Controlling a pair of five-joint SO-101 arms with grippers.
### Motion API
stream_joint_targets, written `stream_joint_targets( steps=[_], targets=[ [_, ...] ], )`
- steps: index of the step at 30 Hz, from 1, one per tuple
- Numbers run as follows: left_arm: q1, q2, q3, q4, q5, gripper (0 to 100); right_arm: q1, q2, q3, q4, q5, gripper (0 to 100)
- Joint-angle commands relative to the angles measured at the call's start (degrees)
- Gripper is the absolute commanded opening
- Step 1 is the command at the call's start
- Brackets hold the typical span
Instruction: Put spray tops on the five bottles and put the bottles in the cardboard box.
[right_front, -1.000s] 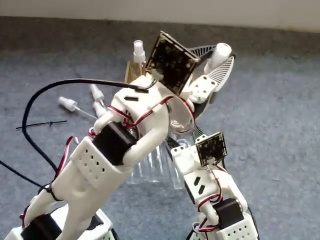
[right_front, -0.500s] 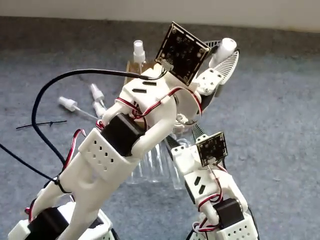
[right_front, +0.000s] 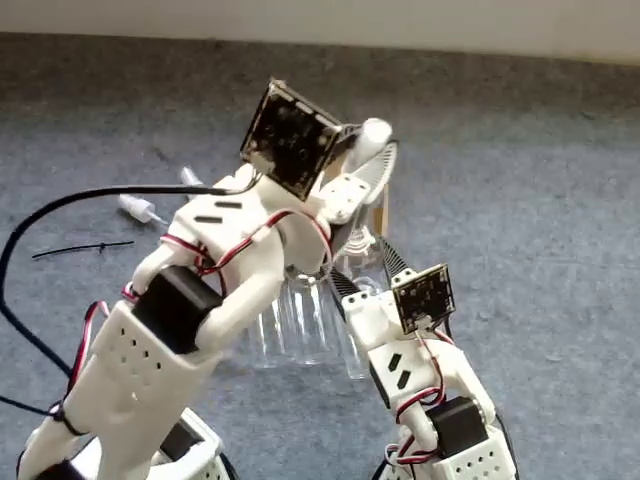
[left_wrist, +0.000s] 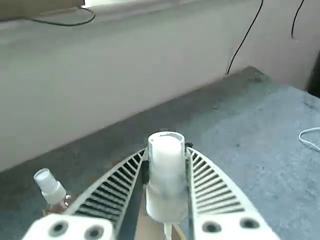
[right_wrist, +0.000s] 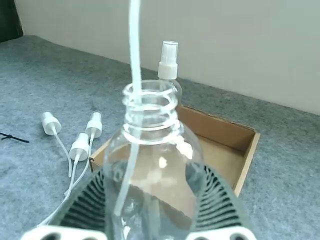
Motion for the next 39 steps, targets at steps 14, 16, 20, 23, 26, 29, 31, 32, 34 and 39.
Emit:
stream_joint_targets(
  steps=[14, 16, 20, 23, 26, 29, 31, 32, 34, 39],
  targets=[
    [-0.7, -14.4, 18.6, 8.8, -11.4, 18, -0.1, -0.3, -0.2, -1.4, -0.7, 0.4],
    [-1.5, -14.4, 16.1, 9.3, -11.4, 18, -0.1, -0.3, -0.2, -1.4, -0.7, 0.4],
    [-2.3, -14.4, 7.6, 13.5, -11.4, 19, -0.1, -0.3, -0.2, -1.4, -0.7, 0.4],
    [-2.6, -13.9, 1.1, 14.9, -11.4, 19, -0.1, -0.3, -0.2, -1.4, -0.7, 0.4],
    [-2.3, -13.6, 0.0, 14.7, -11.4, 18, -0.1, -0.3, -0.2, -1.4, -0.7, 0.4],
    [-2.6, -11.0, 2.9, 14.7, -11.4, 18, -0.1, -0.3, -0.4, -1.3, -0.7, 0.4],
    [-3.6, -8.2, 4.7, 13.9, -11.4, 18, -0.1, -0.3, -0.4, -1.3, -0.7, 0.4],
    [-4.5, -7.1, 5.6, 12.8, -11.4, 18, -0.1, -0.3, -0.4, -1.3, -0.7, 0.4],
    [-5.6, -4.5, 6.1, 10.5, -11.4, 18, -0.1, -0.3, -0.4, -1.2, -0.7, 0.4],
    [-6.3, -1.8, 4.0, 9.0, -11.4, 18, -0.1, -0.3, -0.4, -1.2, -0.4, 0.4]
  ],
)
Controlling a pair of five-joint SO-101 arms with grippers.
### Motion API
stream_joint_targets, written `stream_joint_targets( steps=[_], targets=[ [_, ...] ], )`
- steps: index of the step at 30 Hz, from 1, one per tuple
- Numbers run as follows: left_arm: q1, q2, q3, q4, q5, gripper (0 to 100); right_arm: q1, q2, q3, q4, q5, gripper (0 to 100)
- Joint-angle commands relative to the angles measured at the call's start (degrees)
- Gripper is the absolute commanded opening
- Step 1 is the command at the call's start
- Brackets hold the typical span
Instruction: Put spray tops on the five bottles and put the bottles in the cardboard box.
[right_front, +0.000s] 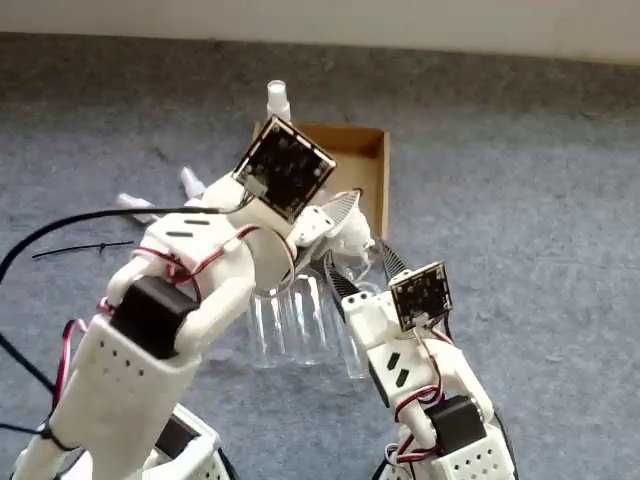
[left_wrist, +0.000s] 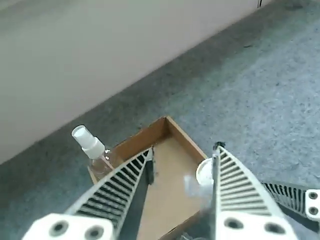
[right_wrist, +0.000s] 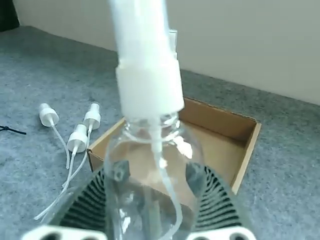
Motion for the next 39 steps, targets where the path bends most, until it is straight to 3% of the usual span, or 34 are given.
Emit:
stream_joint_targets(
  steps=[1, 7, 12, 18, 22, 26, 32, 39],
  targets=[
    [-0.5, 1.8, -3.0, -1.3, -0.7, 18, -0.4, -0.5, -1.3, -1.2, -0.3, 0.4],
    [-3.8, -6.6, -8.7, 8.7, -0.7, 18, 0.0, -0.5, -1.6, -1.5, -0.3, 0.5],
    [-10.4, -15.6, -4.2, 16.2, -0.7, 19, 7.1, 1.7, -9.5, -7.9, -0.7, 0.5],
    [-17.9, -23.2, 13.5, 9.5, -2.1, 19, 7.5, 23.0, -27.4, -9.6, -6.0, 0.5],
    [-18.1, -26.4, 25.9, 2.3, -1.9, 19, 6.4, 41.2, -41.8, -9.7, -14.7, 0.5],
    [-18.7, -30.9, 35.4, -4.2, 4.7, 27, 0.8, 53.3, -52.5, -9.7, -17.4, 0.5],
    [-18.7, -40.0, 39.0, -4.7, 7.0, 28, -9.3, 58.4, -54.2, -9.6, -17.5, 0.5],
    [-19.0, -43.1, 42.8, -5.6, 6.7, 28, -11.8, 58.2, -51.2, -7.9, -17.3, 0.5]
  ],
)
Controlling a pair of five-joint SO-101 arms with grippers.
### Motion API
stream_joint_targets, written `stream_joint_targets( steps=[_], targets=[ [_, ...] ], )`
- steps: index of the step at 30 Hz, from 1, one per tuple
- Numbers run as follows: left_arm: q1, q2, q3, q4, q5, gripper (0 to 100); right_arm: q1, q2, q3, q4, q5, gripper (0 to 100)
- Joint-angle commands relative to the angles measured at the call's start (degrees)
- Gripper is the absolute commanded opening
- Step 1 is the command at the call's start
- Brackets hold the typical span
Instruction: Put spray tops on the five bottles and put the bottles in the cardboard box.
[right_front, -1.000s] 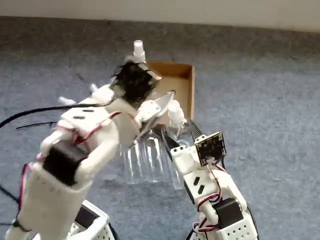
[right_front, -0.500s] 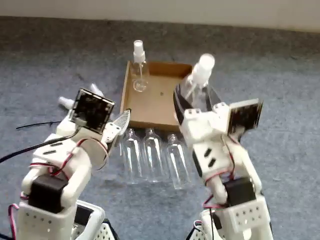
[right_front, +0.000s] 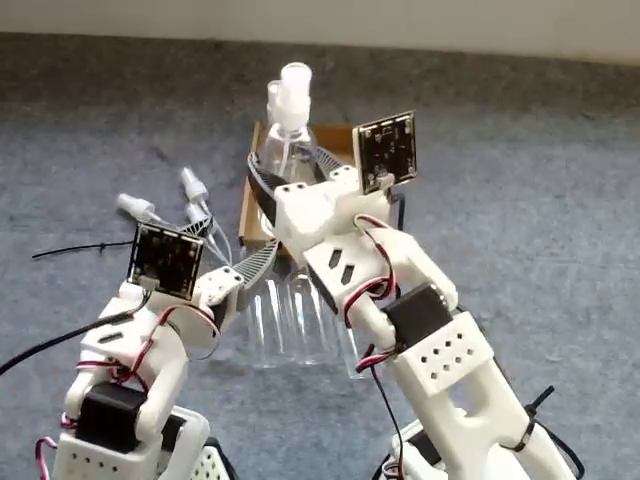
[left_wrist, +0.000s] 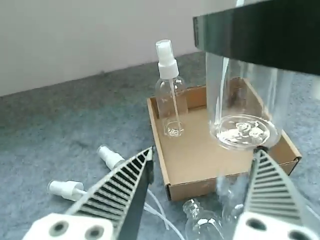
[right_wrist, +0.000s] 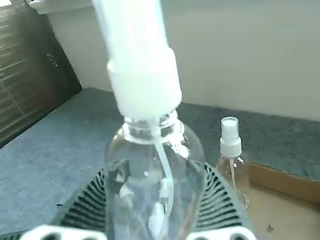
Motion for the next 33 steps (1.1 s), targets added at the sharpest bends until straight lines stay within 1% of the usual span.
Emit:
stream_joint_targets(
  steps=[1, 5, 10, 13, 16, 19, 22, 25, 28, 31, 33],
  targets=[
    [-0.7, 0.0, 1.1, -3.0, 0.2, 28, -1.6, -0.5, -0.5, 2.0, -0.3, 0.5],
    [-0.7, 1.5, 2.9, -6.7, 0.2, 28, -1.7, -0.5, -0.6, 8.0, -0.5, 0.5],
    [-0.7, 4.2, 2.7, -7.8, 0.1, 28, -1.7, -0.6, -0.7, 13.0, -0.2, 0.5],
    [-2.6, 5.7, 3.0, -9.8, 0.1, 28, -1.7, -0.6, -0.7, 15.4, -0.1, 0.5],
    [-4.3, 6.7, 2.8, -10.4, 0.1, 28, -1.6, -0.6, -0.7, 15.8, -0.1, 0.5],
    [-4.1, 6.7, 2.8, -10.2, 0.2, 28, -1.5, -0.4, -0.7, 15.7, 0.0, 0.5],
    [-4.6, 6.6, 2.6, -9.3, 0.1, 28, -0.9, 0.3, -2.6, 14.1, 3.3, 0.5],
    [-8.0, 6.6, 2.5, -8.1, 0.1, 28, 2.1, 3.8, -4.5, 13.1, 4.7, 0.5],
    [-12.7, 6.6, 1.8, -8.1, -0.3, 24, 5.1, 11.3, -11.5, 13.2, 4.7, 0.5],
    [-18.3, 7.2, 0.5, -8.1, -3.4, 23, 6.6, 20.5, -18.5, 13.2, 4.7, 0.5],
    [-23.1, 7.3, 0.2, -8.2, -3.2, 24, 6.6, 25.5, -22.0, 13.1, 4.7, 0.5]
  ],
)
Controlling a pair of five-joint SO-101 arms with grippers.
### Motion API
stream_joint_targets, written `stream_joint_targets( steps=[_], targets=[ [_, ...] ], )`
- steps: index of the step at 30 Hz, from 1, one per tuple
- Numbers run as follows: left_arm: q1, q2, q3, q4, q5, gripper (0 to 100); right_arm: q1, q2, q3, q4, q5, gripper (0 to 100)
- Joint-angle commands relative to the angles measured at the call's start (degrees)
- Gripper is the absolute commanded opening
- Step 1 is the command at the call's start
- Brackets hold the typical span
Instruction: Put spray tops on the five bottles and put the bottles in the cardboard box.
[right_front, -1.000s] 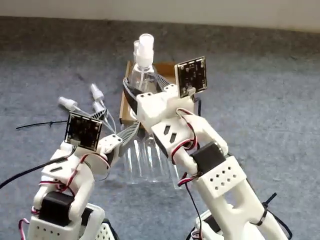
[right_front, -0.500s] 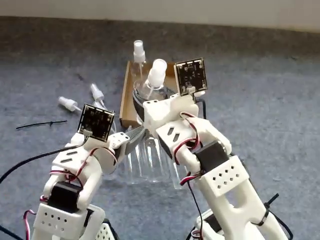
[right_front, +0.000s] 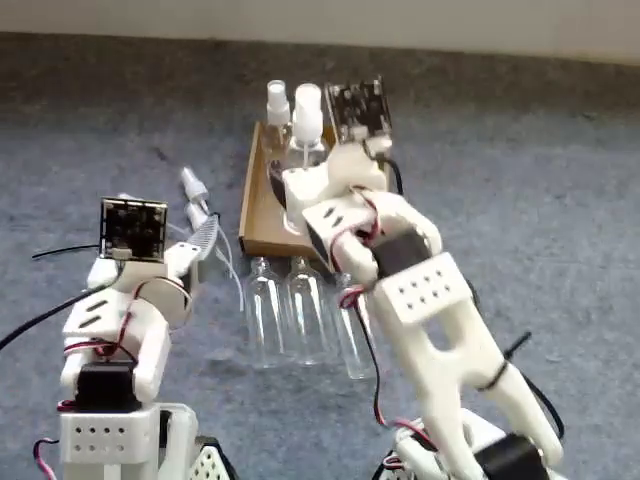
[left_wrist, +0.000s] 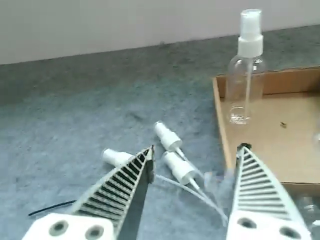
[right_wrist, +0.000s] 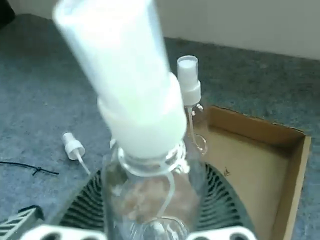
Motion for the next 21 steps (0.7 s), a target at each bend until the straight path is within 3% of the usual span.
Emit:
stream_joint_targets(
  steps=[1, 7, 16, 21],
  targets=[
    [-10.2, 0.7, -2.9, -0.4, -1.0, 24, 1.3, 7.3, -9.5, -0.9, 0.7, 0.5],
    [-16.6, 0.7, 3.7, -0.6, -1.0, 24, 1.3, 14.5, -12.5, -13.9, 0.7, 0.5],
    [-16.5, 0.7, 5.7, -0.7, -1.0, 24, 1.4, 22.5, -2.9, -33.6, 0.9, 0.5],
    [-16.4, 0.7, 6.1, -0.7, -1.0, 24, 1.3, 24.7, 1.6, -40.3, 5.2, 0.5]
  ],
)
